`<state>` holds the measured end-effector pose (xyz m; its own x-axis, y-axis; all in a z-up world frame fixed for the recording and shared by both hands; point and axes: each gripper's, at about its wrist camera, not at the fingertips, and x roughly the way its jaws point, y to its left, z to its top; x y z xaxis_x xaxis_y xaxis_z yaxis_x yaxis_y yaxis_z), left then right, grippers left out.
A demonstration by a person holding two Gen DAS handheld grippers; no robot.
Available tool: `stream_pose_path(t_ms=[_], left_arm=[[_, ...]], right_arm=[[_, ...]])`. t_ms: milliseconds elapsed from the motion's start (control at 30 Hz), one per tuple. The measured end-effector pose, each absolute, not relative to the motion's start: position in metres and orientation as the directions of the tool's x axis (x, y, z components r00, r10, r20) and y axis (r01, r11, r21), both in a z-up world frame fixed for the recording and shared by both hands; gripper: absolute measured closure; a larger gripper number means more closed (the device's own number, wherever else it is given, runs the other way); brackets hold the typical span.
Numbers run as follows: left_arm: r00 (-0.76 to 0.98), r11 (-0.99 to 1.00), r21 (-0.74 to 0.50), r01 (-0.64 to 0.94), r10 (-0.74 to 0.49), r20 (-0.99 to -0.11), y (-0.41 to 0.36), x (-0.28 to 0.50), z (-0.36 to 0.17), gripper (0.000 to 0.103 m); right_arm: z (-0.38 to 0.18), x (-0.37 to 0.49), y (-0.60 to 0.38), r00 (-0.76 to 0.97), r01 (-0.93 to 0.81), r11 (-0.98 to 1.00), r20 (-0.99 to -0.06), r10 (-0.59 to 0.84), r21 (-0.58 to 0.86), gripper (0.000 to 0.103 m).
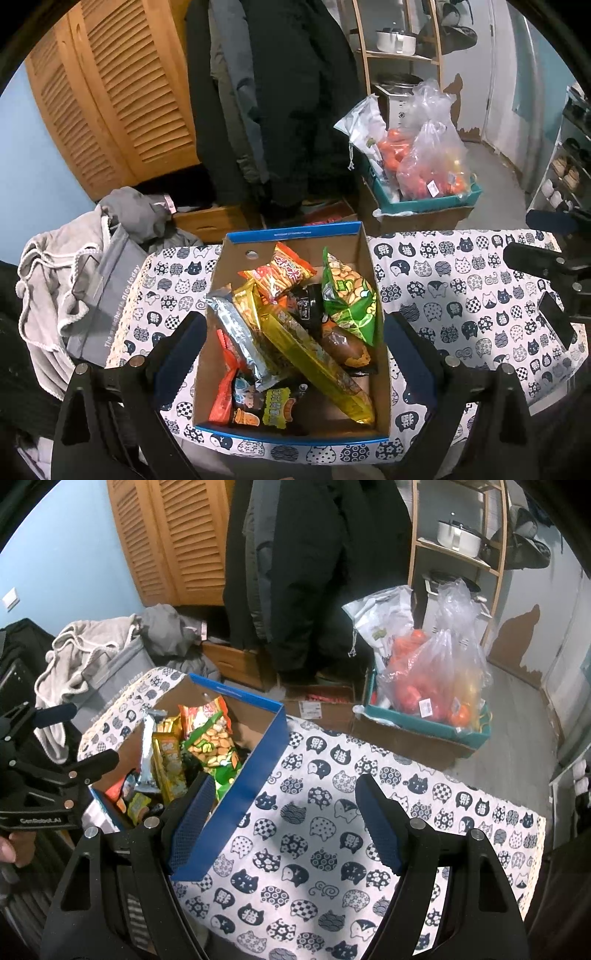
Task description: Organize snacks
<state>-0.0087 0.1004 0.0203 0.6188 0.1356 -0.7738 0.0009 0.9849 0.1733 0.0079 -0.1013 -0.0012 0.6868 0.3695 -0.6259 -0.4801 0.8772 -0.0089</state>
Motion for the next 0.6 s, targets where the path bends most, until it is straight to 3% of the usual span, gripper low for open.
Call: stream_pose_path(t_ms=[600], left_arm=[[0.604, 0.987, 0.163, -0.001, 0.131, -0.786, 0.0979, -0.0100, 0.0174, 0.005]], right_arm=[[-0.0019, 0.0076, -0.1043, 0.688, -0.477, 0.879, -0.626, 0.367, -0.009, 0.026]])
